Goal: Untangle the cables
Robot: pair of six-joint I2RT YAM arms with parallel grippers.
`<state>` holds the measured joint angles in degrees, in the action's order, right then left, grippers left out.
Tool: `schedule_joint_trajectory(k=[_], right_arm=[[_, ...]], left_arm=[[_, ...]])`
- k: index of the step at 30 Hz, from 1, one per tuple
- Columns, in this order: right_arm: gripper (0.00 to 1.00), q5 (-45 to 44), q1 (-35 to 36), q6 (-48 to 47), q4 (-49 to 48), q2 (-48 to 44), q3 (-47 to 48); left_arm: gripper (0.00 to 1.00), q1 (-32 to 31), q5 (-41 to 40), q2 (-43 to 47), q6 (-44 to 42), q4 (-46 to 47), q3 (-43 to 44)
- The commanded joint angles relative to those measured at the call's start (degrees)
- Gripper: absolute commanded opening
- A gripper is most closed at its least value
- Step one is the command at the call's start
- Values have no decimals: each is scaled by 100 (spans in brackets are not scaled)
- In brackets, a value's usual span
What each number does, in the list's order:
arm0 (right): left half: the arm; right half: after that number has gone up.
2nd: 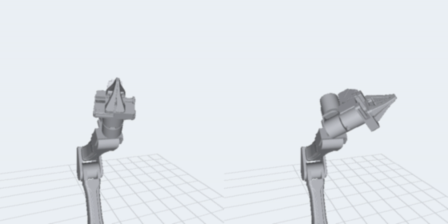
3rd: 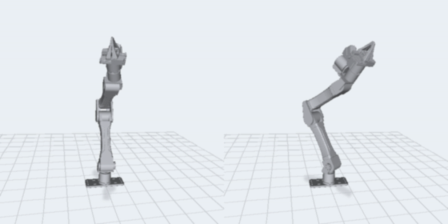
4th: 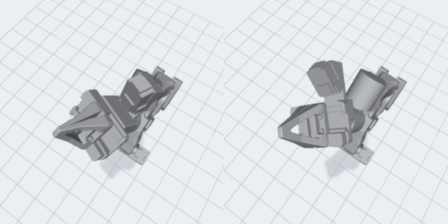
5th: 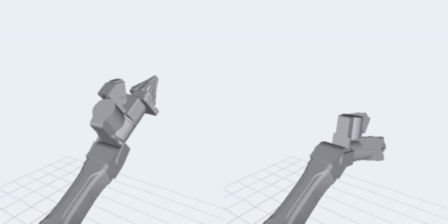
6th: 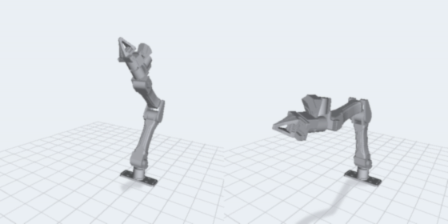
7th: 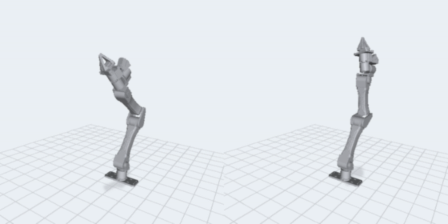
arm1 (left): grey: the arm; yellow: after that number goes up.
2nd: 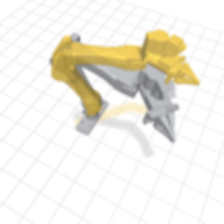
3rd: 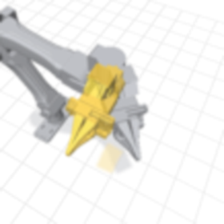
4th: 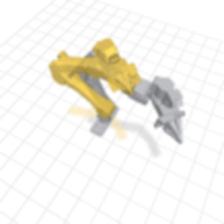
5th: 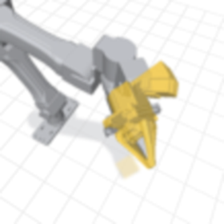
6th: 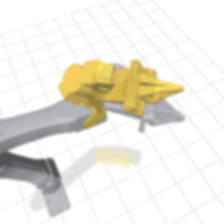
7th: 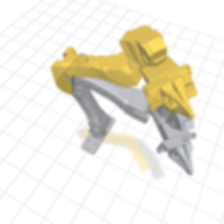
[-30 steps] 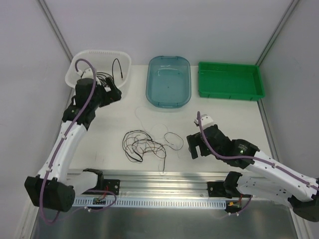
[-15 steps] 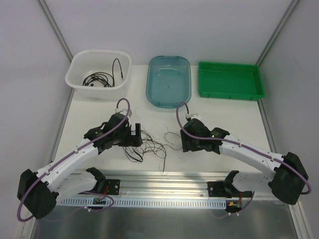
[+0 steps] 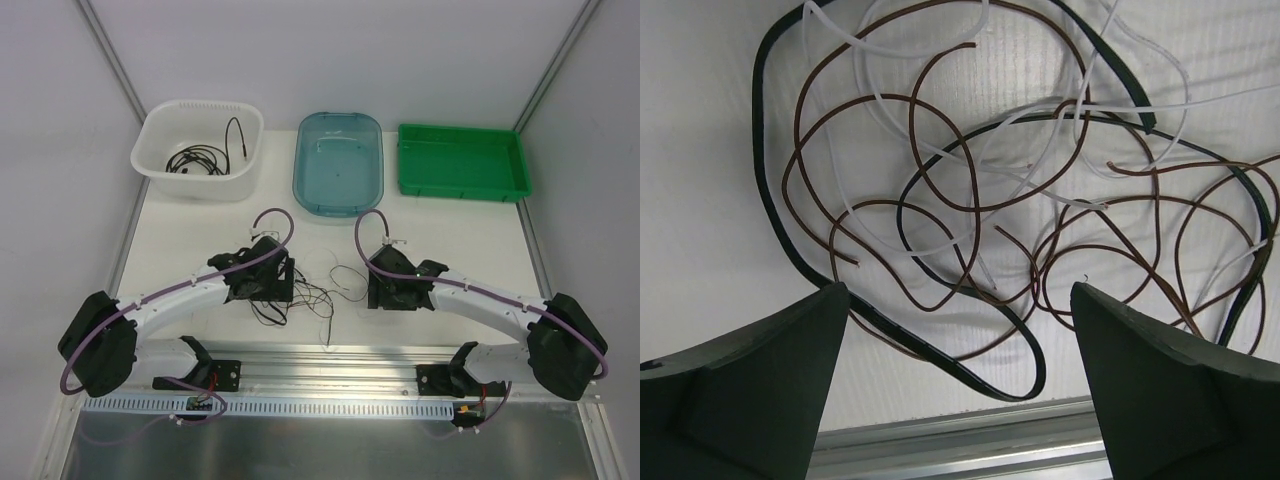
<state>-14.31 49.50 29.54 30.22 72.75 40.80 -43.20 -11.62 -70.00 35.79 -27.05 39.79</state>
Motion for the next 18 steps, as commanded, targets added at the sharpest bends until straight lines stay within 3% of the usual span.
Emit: schedule_joint_trajectory(k=[1, 6, 11, 14, 15, 17, 18], right_arm=[[65, -256, -80, 429, 63, 11, -81], [62, -266, -194, 509, 99, 63, -133], [53, -116, -282, 439, -121, 195, -177], [37, -195, -291, 403, 45, 222, -46], [19, -309, -291, 369, 150, 178, 7], [2, -546, -283, 220, 674, -137, 269], [1, -878, -283, 141, 922, -312, 401]], left_arm=[[92, -83, -244, -250, 200, 182, -112], [81, -75, -429, -453, 165, 305, -252], [59, -75, -473, -708, 165, 349, -226], [52, -22, -429, -936, 148, 341, -182], [44, -4, -351, -1033, 147, 349, -173], [37, 92, -280, -1103, 130, 349, -156], [31, 119, -245, -1130, 121, 349, -173]])
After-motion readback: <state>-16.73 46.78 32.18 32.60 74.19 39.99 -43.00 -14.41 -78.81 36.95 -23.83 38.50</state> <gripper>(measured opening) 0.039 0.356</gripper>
